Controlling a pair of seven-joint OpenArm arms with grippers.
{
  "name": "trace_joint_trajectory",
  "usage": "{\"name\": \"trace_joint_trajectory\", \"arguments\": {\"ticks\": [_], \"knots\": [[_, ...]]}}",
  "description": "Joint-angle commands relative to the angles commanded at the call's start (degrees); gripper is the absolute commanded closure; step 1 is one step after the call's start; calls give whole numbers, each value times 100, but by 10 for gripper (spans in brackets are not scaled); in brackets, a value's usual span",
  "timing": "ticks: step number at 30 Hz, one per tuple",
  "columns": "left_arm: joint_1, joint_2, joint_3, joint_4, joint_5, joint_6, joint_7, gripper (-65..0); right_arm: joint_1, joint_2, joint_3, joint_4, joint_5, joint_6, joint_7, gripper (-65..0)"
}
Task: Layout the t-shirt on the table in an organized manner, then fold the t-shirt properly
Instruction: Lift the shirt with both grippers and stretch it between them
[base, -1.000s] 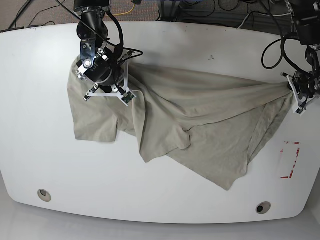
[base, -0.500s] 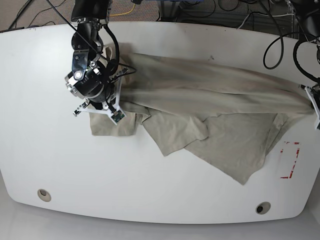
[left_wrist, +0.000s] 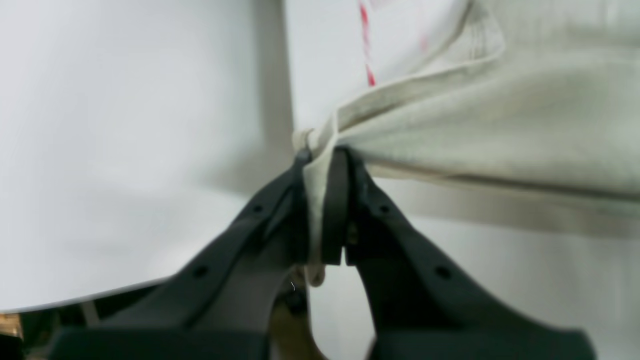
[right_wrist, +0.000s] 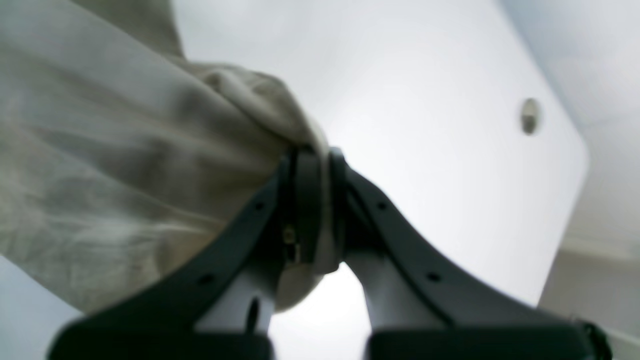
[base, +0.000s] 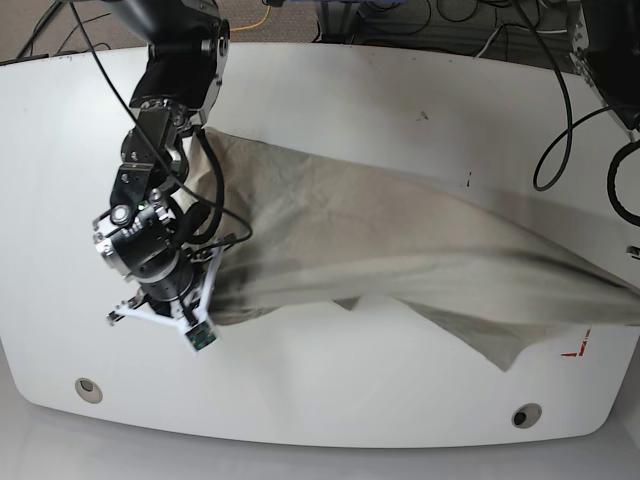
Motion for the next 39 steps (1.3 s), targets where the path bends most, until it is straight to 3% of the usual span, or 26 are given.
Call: {"name": "trace_joint_trajectory", "arguments": {"ticks": [8,14,20,25,31,39], "knots": [[-1389,26,88,0,0,0,0,0,1099,255,0,-26,-9,0,0,0],[-2497,44,651,0,0,0,0,0,2013,527,-9,-26,-26,0,0,0],[-3156,343,738,-9,0,0,0,0,2716,844,-9,-26,-18,0,0,0],[-3534,369,738,-9,0,0,0,0,3209,993,-18,-26,0,0,0,0],[-3921,624,738,-9,0,0,0,0,3701,1143,-26,-18,0,0,0,0],[-3965,826,738,0,-9,0,0,-1,3859,1319,-26,-18,-26,0,0,0]]}}
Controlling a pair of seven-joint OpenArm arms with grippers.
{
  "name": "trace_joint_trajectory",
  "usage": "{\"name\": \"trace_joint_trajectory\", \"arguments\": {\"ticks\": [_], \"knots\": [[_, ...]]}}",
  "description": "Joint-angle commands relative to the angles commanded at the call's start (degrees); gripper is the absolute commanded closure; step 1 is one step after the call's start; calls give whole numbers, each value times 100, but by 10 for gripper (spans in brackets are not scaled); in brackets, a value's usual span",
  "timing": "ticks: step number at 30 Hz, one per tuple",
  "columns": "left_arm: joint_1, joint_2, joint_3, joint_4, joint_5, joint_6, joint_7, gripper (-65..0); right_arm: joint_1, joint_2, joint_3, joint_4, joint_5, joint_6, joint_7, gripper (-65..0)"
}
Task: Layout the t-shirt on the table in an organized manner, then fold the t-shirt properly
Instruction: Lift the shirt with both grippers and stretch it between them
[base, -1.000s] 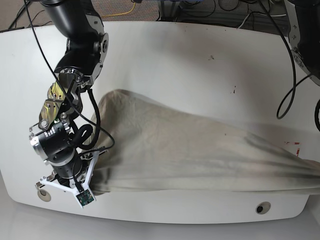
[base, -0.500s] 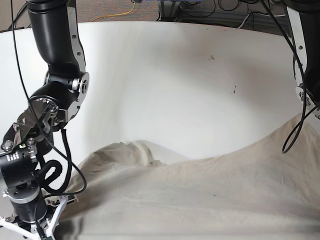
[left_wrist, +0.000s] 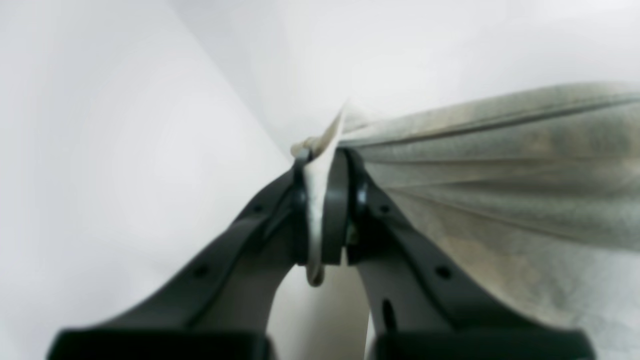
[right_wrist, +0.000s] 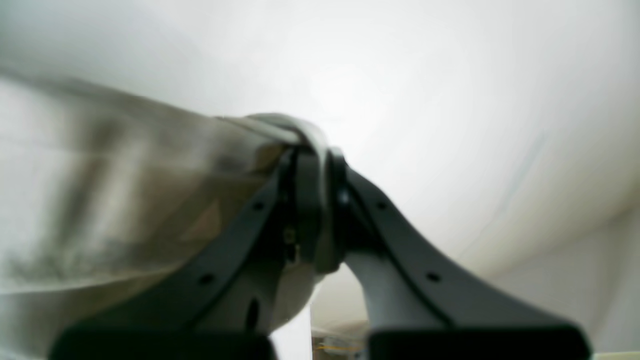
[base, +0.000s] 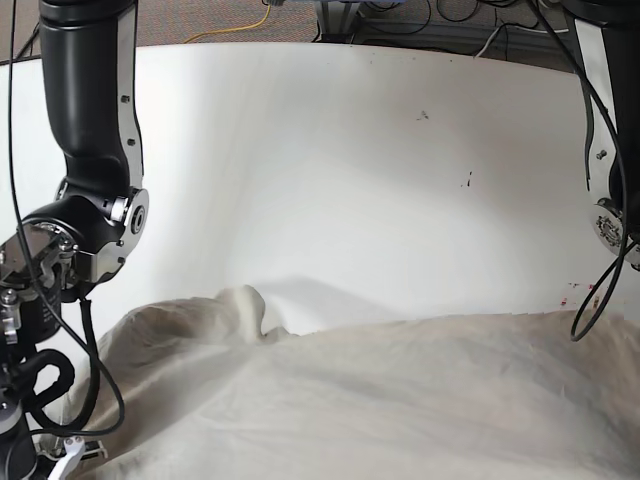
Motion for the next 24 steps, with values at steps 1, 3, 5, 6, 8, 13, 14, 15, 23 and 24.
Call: {"name": "trace_joint_trajectory", "arguments": {"ticks": [1,3,5,6,8,13,14,15,23,24], "knots": [[35,0,0,0,0,0,0,-1,-9,18,0,0,0,0,0,0],[123,0,0,0,0,0,0,-1,-35,44,0,0,0,0,0,0],[193,0,0,0,0,0,0,-1,-53,88,0,0,0,0,0,0],[229,9,0,0,0,0,0,-1,-70,97,0,0,0,0,0,0],[352,9,0,0,0,0,0,-3,-229,97,0,0,0,0,0,0],[1002,62,-9,-44,18,0,0,-3,-756,105,9,-26,0,0,0,0],[1152,88,0,-44,18,0,-40,-3,-888,105,9,-26,0,0,0,0],[1319,132,26,-44,53,0,-136,-3,-1046,97,9,-26,0,0,0,0],[2312,158,220,-220,62,0,-936,-3,-1899,53,9,-659,26,0,796,0],[2409,158,273,-431,53,0,-1138,-3,-1978,44,9,-862,18,0,1077,0]]}}
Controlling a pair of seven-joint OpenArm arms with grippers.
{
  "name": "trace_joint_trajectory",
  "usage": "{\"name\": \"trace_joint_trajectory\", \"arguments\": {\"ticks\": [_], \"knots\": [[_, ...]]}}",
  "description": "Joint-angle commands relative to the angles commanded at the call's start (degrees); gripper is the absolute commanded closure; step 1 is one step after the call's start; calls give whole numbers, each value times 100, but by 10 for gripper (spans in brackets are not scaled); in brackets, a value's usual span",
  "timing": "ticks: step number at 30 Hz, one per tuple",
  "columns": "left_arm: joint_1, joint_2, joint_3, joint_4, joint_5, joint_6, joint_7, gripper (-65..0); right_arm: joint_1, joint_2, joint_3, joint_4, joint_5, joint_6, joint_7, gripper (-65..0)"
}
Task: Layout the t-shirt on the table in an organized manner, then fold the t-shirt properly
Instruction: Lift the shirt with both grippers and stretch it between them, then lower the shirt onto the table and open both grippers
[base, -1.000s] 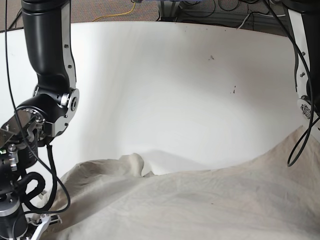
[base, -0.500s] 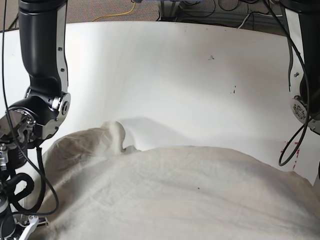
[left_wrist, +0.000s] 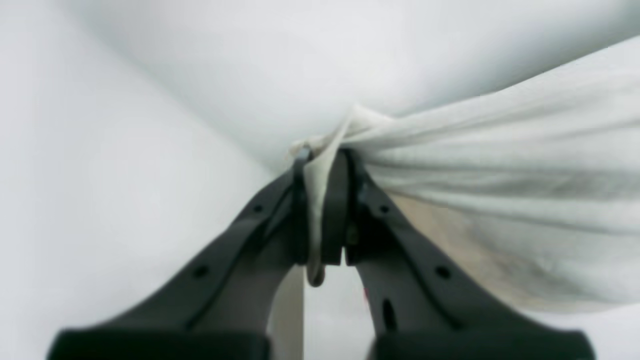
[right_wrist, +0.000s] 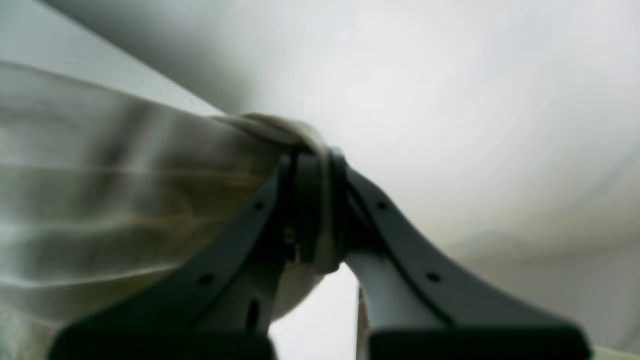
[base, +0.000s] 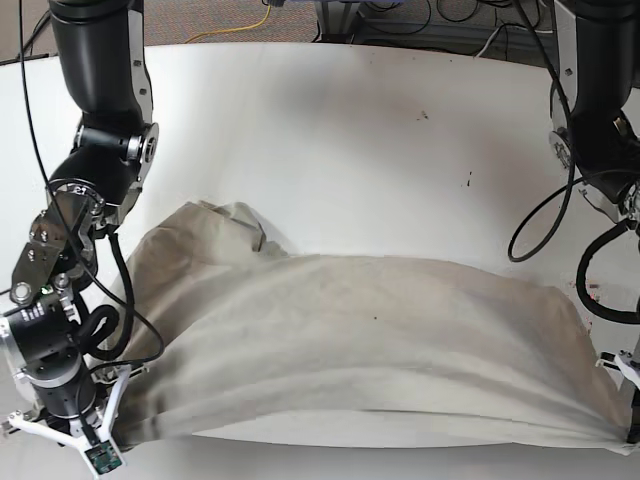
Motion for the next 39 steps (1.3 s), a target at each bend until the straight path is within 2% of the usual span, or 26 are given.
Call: {"name": "trace_joint_trajectory", "arguments": {"ticks": [5,12,14,23,27,29,31,33,37,38,39], "knots": [[123,0,79,-1020,0,0,-993,-4,-141,-88,35,-1125,-18,0,1160,0],[0,9,229,-2505,-9,0,-2145,-4,44,-105,26,-2734,9,0,2541,0],[9,9,352,-2558,-35,0,-2488,-4,105,-105,18,-3244,18,0,2945,0],[202,-18,466,-2611,0,0,-2769,-4,378,-105,18,-5002,9,0,4378,-2],[281,-26,484,-2611,9,0,-2901,-6,440,-105,9,-5495,0,0,4765,-19],[290,-26,484,-2611,9,0,-2901,-6,475,-114,9,-5591,-18,0,4853,-68],[290,-26,492,-2611,53,0,-2892,-31,484,-114,9,-5697,-18,0,4949,-198],[308,-26,519,-2602,176,0,-2884,-99,492,-114,0,-5705,-18,0,4993,-317],[308,-26,703,-2576,457,0,-2831,-429,510,-97,-308,-5679,9,0,4985,-648],[308,-26,703,-2567,484,0,-2734,-508,545,-70,-422,-5662,9,0,4958,-650],[290,-26,703,-2567,484,0,-2620,-540,589,-70,-484,-5609,9,0,4879,-650]]}}
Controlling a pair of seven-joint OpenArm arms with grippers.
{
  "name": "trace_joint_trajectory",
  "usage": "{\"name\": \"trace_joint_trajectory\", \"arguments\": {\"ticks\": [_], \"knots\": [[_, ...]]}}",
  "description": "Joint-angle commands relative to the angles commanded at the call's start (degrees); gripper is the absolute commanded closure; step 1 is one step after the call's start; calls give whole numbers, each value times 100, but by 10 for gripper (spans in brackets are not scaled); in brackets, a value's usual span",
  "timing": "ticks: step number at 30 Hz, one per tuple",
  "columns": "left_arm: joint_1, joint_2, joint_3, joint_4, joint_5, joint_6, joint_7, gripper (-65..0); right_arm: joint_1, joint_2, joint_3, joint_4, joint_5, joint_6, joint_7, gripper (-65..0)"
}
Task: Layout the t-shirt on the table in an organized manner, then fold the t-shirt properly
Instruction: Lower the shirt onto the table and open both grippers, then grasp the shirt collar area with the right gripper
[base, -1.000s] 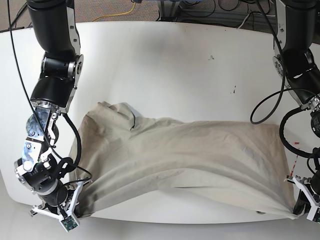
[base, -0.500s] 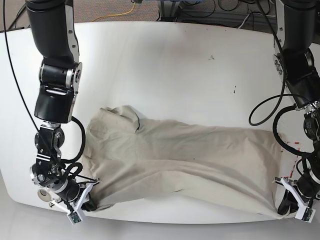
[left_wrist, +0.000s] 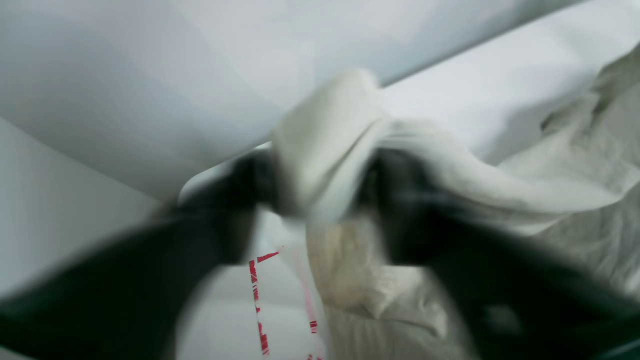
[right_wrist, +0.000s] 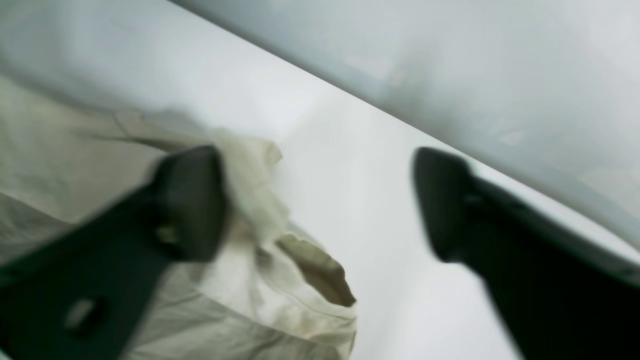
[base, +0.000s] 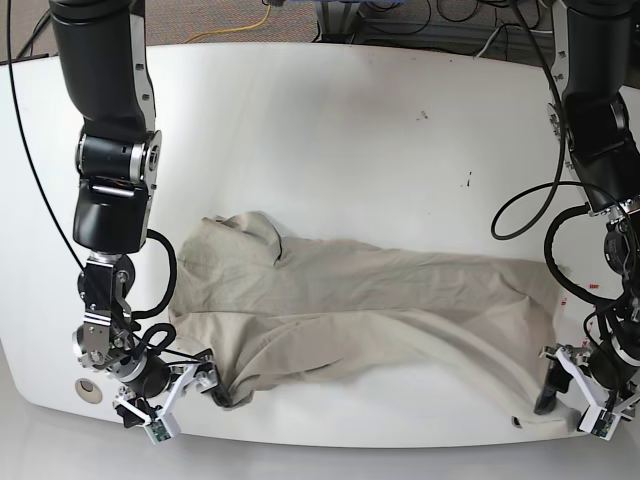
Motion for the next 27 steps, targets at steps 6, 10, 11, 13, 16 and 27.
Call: {"name": "trace_joint_trajectory", "arguments": {"ticks": [6,10,11,13,16,27], "knots": [[-176,-501,-44,-9,-44,0,273,-519,-299,18,-26,923,9,0,-1108,-650],[-308,-818,-53,88,-158,0,501,-519,-791,70,-26,1899,9,0,-1776,-650],[-308,-932,-62,149,-264,0,554,-519,-949,88,-18,2198,9,0,-1987,-650],[-299,-1160,-123,237,-431,0,615,-519,-1213,88,97,2629,9,0,-2295,-650],[-264,-1407,-334,264,-659,0,633,-519,-1609,53,396,3138,9,0,-2673,-650],[1143,-1653,-1222,554,-1055,0,677,-519,-2919,35,615,3684,9,0,-2963,-650]]}}
